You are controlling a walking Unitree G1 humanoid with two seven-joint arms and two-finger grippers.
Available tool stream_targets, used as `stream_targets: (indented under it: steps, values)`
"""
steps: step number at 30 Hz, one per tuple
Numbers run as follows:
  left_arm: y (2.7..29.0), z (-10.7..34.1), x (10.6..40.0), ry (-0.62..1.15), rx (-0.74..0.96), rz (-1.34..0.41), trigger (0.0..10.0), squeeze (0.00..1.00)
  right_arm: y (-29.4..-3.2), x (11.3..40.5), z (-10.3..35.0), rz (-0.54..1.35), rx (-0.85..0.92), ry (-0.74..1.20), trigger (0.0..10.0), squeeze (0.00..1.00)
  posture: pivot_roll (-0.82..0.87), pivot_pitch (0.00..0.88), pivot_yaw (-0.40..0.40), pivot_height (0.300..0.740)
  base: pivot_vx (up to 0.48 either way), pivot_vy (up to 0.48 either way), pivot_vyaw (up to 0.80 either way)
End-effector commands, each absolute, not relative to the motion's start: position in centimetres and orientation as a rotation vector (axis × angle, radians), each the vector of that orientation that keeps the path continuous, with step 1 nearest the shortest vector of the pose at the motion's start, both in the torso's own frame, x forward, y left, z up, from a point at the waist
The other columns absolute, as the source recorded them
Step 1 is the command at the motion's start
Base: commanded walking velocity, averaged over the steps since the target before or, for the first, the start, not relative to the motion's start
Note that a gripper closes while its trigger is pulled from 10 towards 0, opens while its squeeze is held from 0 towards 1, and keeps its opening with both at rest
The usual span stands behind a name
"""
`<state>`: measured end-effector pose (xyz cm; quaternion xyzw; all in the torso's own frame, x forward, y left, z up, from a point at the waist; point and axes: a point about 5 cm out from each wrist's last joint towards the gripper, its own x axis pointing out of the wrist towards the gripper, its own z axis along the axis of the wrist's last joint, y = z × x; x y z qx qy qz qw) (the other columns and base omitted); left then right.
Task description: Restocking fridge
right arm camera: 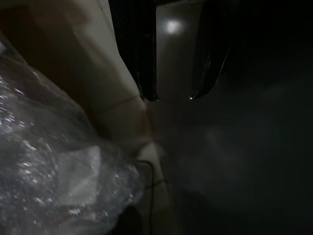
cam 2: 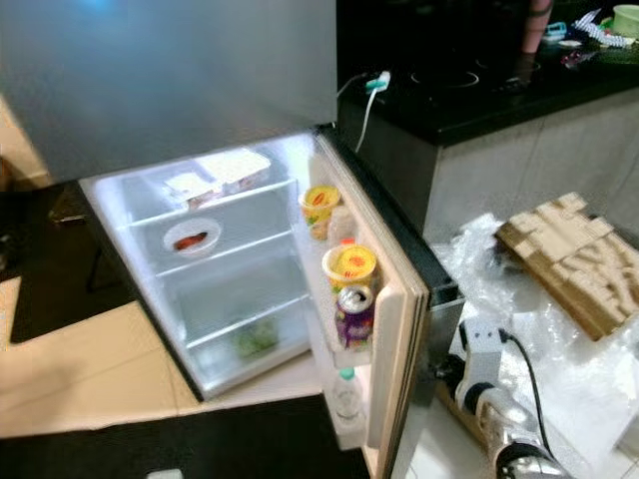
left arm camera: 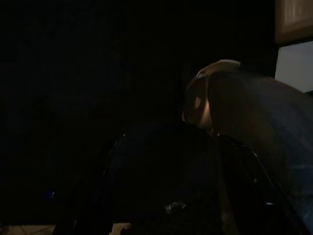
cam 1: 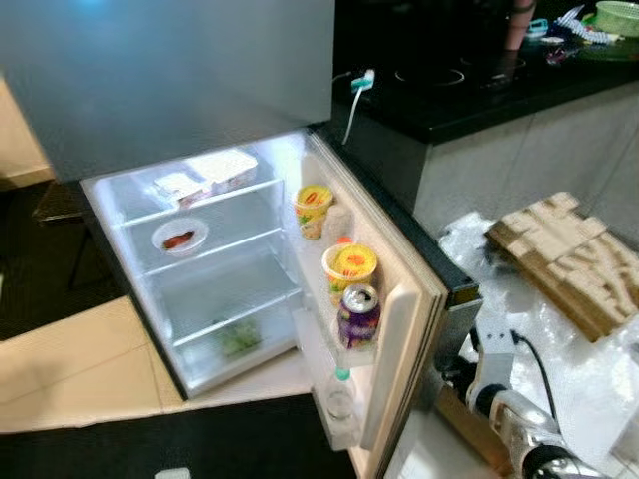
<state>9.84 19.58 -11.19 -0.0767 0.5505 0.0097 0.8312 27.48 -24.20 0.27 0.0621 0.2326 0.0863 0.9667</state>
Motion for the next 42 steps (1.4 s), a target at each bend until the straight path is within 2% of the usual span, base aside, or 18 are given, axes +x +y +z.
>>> stream_targets:
  steps: [1, 5, 6, 10, 19, 21, 22, 24, 27, 29, 31, 34, 37, 42]
  values:
    - [19.1, -11.3, 9.5, 1.188, -0.158, -0.002, 10.0, 0.0, -23.7, 28.0, 0.7, 0.206, 0.151, 0.446, 10.0, 0.0, -0.05, 0.0, -0.001, 0.74, 0.0, 0.0, 0.0]
    - [19.1, -11.4, 9.5, 1.191, -0.156, -0.006, 10.0, 0.0, -21.5, 27.6, 0.3, 0.398, 0.208, 0.458, 10.0, 0.0, -0.05, 0.0, -0.001, 0.74, 0.0, 0.0, 0.0]
    - [19.1, -11.4, 9.5, 1.191, -0.156, -0.006, 10.0, 0.0, -21.5, 27.6, 0.3, 0.398, 0.208, 0.458, 10.0, 0.0, -0.05, 0.0, -0.001, 0.74, 0.0, 0.0, 0.0]
    - [19.1, -11.4, 9.4, 1.194, -0.153, -0.01, 10.0, 0.0, -18.7, 27.3, 0.1, 0.603, 0.249, 0.469, 10.0, 0.0, -0.05, 0.0, -0.001, 0.74, 0.0, 0.0, 0.0]
    - [19.1, -11.4, 9.5, 1.194, -0.149, -0.014, 10.0, 0.0, -16.8, 27.3, 0.4, 0.761, 0.271, 0.468, 10.0, 0.0, -0.05, 0.0, -0.001, 0.74, 0.0, 0.0, 0.0]
    - [19.1, -11.4, 9.4, 1.196, -0.148, -0.014, 10.0, 0.0, -15.2, 27.0, 0.4, 0.867, 0.261, 0.465, 10.0, 0.0, -0.06, 0.0, -0.001, 0.74, 0.0, 0.0, 0.0]
    - [19.1, -11.4, 9.4, 1.196, -0.148, -0.014, 10.0, 0.0, -15.2, 27.0, 0.4, 0.867, 0.261, 0.465, 10.0, 0.0, -0.06, 0.0, -0.001, 0.74, 0.0, 0.0, 0.0]
    - [19.0, -11.4, 9.4, 1.198, -0.15, -0.015, 10.0, 0.0, -13.1, 26.7, 0.8, 1.007, 0.277, 0.449, 10.0, 0.0, -0.06, 0.0, -0.001, 0.74, 0.0, 0.0, 0.0]
    - [19.0, -11.4, 9.3, 1.199, -0.151, -0.016, 10.0, 0.0, -11.9, 26.5, 1.1, 1.085, 0.289, 0.434, 10.0, 0.0, -0.06, 0.0, -0.001, 0.74, 0.0, 0.0, 0.0]
    - [18.8, -11.4, 9.3, 1.2, -0.153, -0.019, 10.0, 0.0, -9.6, 26.1, 2.5, 1.244, 0.355, 0.38, 10.0, 0.0, -0.06, 0.0, -0.001, 0.74, 0.0, 0.0, 0.0]
    - [18.8, -11.4, 9.3, 1.2, -0.153, -0.02, 10.0, 0.0, -8.9, 26.1, 3.1, 1.288, 0.377, 0.355, 10.0, 0.0, -0.05, 0.0, -0.003, 0.74, 0.0, 0.0, 0.0]
    - [18.8, -11.4, 9.3, 1.2, -0.153, -0.02, 10.0, 0.0, -8.4, 26.7, 3.5, 1.253, 0.352, 0.324, 10.0, 0.0, -0.05, 0.0, -0.004, 0.74, 0.0, 0.0, 0.0]
    - [18.9, -11.4, 9.3, 1.201, -0.153, -0.017, 10.0, 0.0, -8.8, 27.5, 3.2, 1.154, 0.306, 0.316, 10.0, 0.0, -0.05, 0.0, -0.004, 0.74, 0.0, 0.0, 0.0]
    - [18.8, -11.4, 9.3, 1.201, -0.155, -0.015, 10.0, 0.0, -9.4, 27.6, 3.1, 1.113, 0.284, 0.322, 10.0, 0.0, -0.05, 0.0, -0.007, 0.74, 0.0, 0.0, 0.24]
